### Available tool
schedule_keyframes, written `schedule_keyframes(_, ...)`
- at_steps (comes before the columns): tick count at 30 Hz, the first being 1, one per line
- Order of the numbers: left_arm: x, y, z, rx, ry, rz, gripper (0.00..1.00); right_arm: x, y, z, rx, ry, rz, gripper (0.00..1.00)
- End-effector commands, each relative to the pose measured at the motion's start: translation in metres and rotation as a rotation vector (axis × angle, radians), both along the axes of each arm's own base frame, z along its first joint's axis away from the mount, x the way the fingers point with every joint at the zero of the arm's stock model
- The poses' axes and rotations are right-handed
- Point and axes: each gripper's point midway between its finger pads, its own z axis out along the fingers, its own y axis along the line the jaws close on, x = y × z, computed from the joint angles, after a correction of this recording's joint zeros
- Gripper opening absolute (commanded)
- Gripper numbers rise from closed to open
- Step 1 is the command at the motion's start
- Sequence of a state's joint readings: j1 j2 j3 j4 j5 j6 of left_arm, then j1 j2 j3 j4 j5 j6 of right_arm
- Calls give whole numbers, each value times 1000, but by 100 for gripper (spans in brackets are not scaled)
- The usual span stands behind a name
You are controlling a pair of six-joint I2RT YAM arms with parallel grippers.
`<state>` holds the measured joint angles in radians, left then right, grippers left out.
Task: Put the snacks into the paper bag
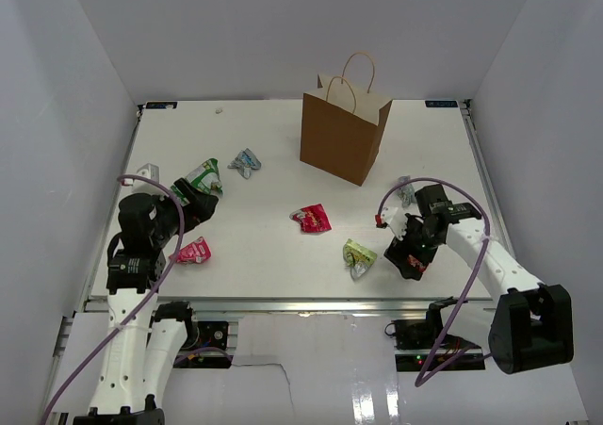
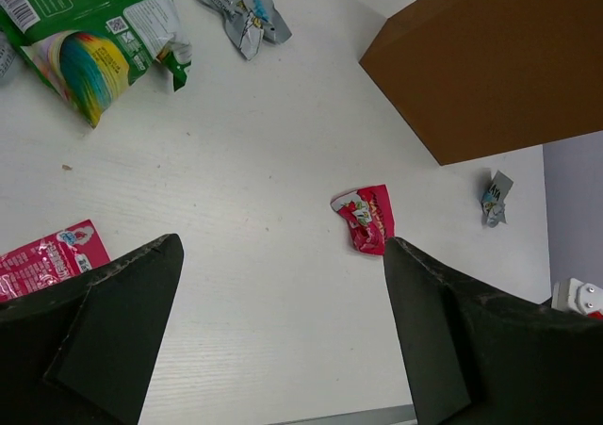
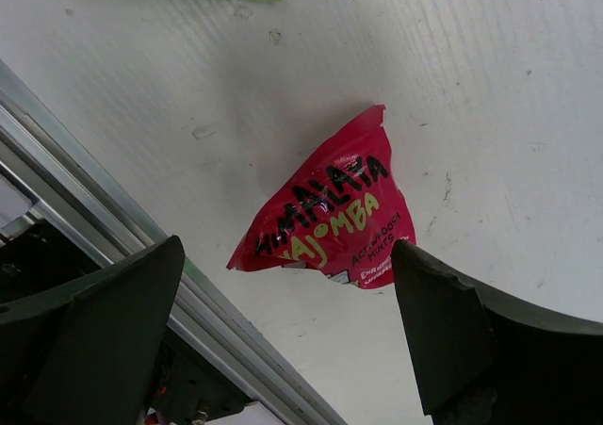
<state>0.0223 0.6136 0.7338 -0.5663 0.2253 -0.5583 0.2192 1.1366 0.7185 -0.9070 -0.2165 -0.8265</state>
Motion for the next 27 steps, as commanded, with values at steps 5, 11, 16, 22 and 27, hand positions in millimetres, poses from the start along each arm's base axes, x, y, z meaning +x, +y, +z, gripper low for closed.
schedule_keyframes(5,0,-3,-11,-14,33,-6,98,12,-11,-24,-100,-51,32,100)
schedule_keyframes(11,2,-4,-12,-13,39,-15,98,10,-15,-42,-130,-21,34,75)
schedule_keyframes(16,1,-4,-14,-19,42,-9,98,13,-17,-38,-131,-68,35,41)
schedule_keyframes(22,2,-7,-17,-42,55,-19,98,28,-2,-10,-48,-143,46,20)
schedule_keyframes(27,3,-18,-18,-74,64,-75,98,62,44,67,186,-276,99,18)
